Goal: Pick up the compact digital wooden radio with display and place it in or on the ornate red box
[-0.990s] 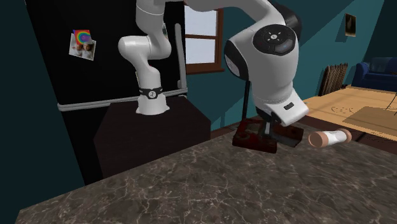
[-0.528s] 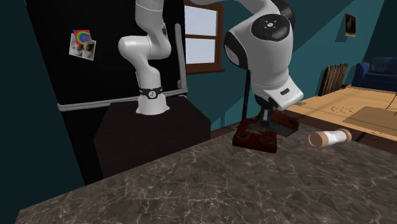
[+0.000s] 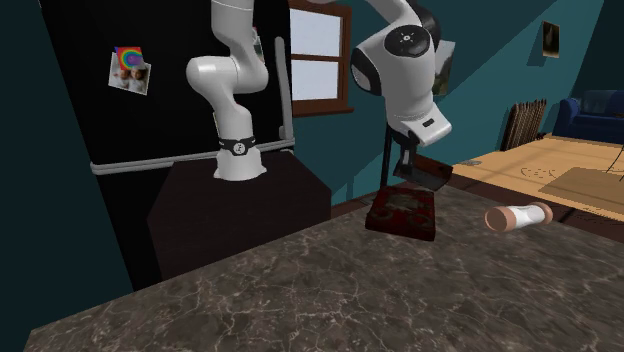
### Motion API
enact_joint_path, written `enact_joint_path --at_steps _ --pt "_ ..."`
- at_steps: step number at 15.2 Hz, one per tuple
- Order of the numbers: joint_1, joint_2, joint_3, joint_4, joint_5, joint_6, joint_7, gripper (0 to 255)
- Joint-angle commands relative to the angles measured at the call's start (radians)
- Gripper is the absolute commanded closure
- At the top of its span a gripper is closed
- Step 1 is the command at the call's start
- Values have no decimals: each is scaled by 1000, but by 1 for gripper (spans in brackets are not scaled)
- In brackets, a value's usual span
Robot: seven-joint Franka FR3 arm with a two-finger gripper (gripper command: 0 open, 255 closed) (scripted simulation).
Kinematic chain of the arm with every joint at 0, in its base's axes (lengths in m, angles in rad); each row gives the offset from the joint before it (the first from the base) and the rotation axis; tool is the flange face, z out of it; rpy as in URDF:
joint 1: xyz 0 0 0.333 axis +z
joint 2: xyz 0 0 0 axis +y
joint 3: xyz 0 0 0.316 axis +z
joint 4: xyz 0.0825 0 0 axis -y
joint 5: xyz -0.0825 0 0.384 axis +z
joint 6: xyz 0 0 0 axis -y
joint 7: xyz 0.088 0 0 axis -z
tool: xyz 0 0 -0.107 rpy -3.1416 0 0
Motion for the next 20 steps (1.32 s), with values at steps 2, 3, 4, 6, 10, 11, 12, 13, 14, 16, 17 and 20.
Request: enact_joint_path --at_steps 2,3,4,6,10,11,12,13,14,16,17,20 --pt "31 -60 34 -77 46 45 16 255" --pt "42 -77 47 -98 62 59 23 255" --pt "53 -94 59 -119 78 74 30 255" --pt "77 -125 85 -156 110 102 45 255" --pt "98 -111 106 -180 146 151 32 255" --pt "99 -99 107 -179 150 160 23 255" --pt "100 -86 107 -178 154 170 14 255" --pt "100 -74 108 -176 158 179 5 255" --pt "101 -61 108 -175 162 188 -4 255" --pt "103 -35 109 -171 169 206 -21 255" --pt "103 -22 109 -169 173 215 -30 255" --pt "105 17 111 -161 185 241 -57 255"
